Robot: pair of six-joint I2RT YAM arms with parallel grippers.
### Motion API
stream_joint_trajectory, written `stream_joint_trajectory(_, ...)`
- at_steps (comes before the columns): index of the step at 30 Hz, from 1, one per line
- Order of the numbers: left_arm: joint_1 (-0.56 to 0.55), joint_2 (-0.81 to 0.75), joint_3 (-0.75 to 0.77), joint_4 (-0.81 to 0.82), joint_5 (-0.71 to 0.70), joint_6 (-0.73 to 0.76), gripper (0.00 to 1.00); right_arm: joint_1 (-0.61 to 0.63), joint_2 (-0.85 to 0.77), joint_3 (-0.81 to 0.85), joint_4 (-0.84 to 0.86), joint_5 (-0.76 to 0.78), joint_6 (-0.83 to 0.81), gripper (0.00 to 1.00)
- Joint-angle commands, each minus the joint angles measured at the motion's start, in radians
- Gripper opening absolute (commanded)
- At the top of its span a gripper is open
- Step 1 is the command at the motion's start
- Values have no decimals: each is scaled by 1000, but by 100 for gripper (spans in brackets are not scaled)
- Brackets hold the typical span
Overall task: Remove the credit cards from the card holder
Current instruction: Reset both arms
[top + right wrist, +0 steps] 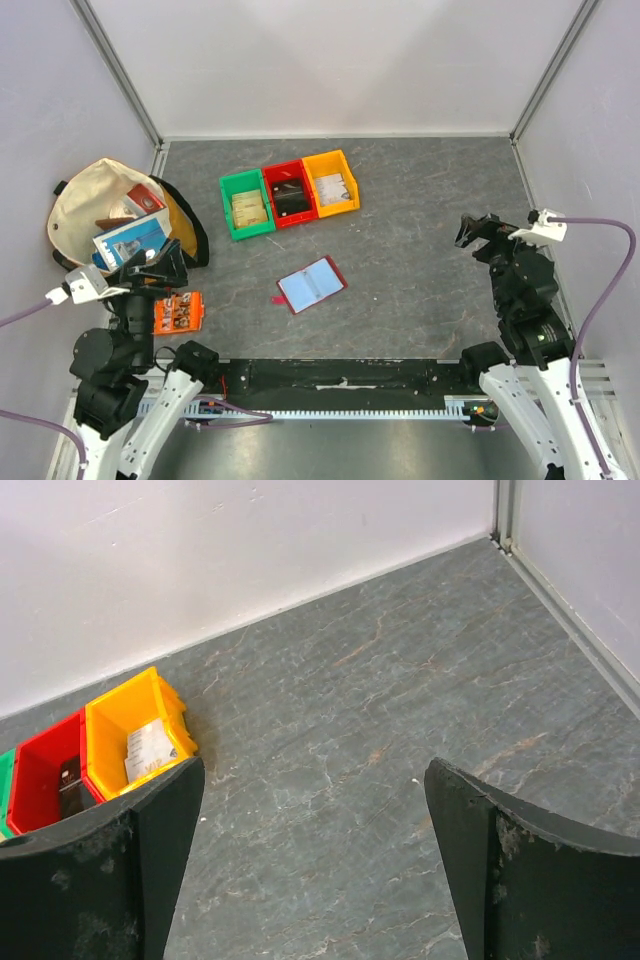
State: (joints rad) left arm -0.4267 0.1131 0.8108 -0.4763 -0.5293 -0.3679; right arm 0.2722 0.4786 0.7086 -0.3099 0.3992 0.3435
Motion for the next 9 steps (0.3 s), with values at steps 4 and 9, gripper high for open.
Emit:
stream_joint_trajectory(4,5,-146,-114,110,-41,75,92,1,-135,-70,68,58,-46,98)
stream_joint_trajectory(9,5,-158,-151,146,-43,81,92,1,-166,-93,91,58,-43,98)
